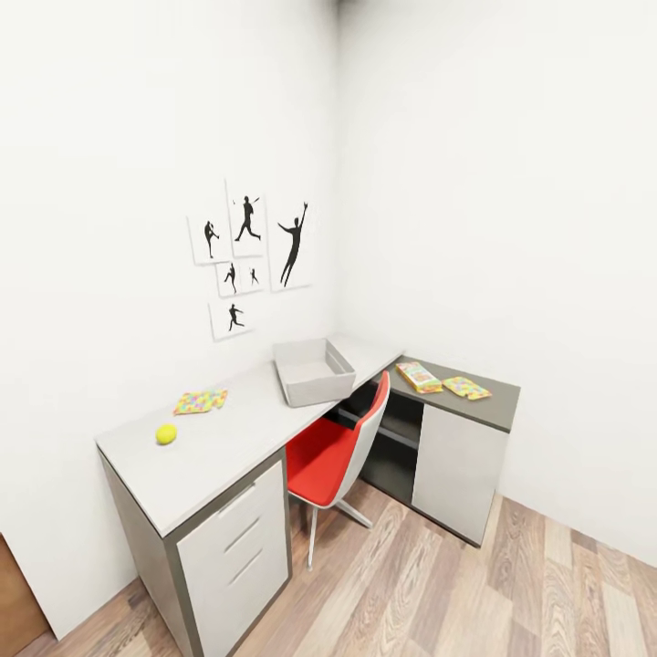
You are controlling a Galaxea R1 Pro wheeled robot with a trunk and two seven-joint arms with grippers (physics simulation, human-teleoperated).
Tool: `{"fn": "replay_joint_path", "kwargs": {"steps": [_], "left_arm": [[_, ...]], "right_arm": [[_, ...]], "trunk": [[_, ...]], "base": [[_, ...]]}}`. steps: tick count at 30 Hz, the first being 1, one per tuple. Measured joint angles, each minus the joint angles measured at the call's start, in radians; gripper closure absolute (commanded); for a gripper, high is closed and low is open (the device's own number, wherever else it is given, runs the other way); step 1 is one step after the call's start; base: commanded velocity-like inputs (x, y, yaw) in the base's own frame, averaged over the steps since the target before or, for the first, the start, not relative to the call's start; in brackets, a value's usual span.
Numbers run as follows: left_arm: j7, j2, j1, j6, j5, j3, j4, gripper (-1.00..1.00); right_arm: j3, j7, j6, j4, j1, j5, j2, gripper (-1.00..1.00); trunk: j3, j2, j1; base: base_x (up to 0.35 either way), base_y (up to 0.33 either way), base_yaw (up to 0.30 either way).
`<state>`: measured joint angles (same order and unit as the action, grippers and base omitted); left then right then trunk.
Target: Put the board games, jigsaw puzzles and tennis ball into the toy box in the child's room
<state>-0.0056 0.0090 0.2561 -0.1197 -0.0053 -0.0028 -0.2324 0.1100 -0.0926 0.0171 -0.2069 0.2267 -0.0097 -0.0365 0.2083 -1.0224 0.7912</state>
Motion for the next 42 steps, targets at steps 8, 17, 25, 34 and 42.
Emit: {"fn": "replay_joint_path", "kwargs": {"steps": [8,17,25,34,42], "left_arm": [[0.0,0.003,0.0,0.0,0.0,0.0,0.0,-1.0],[-0.001,0.006,0.0,0.0,0.0,-0.001,0.0,-1.0],[-0.001,0.009,0.0,0.0,0.0,0.001,0.0,-1.0],[-0.001,0.009,0.0,-0.001,0.0,0.006,0.0,-1.0],[-0.001,0.009,0.0,-0.003,0.0,0.008,0.0,-1.0]], "right_arm": [[0.003,0.001,0.007,-0.001,0.0,-0.001,-0.005,-1.0],[0.005,0.005,0.015,0.004,0.0,-0.001,0.0,-1.0],[0.005,0.005,0.015,0.004,0.0,-0.002,0.0,-1.0],[0.005,0.006,0.015,0.004,0.0,-0.002,0.001,-1.0],[0.005,0.007,0.015,0.004,0.0,-0.002,0.0,-1.0]], "trunk": [[-0.025,0.056,-0.031],[-0.053,0.119,-0.065],[-0.079,0.175,-0.096],[-0.107,0.238,-0.13],[-0.132,0.294,-0.161]], "base": [[0.0,0.0,-0.07],[0.0,0.0,-0.266],[0.0,0.0,-0.279],[0.0,0.0,-0.279],[0.0,0.0,-0.279]]}}
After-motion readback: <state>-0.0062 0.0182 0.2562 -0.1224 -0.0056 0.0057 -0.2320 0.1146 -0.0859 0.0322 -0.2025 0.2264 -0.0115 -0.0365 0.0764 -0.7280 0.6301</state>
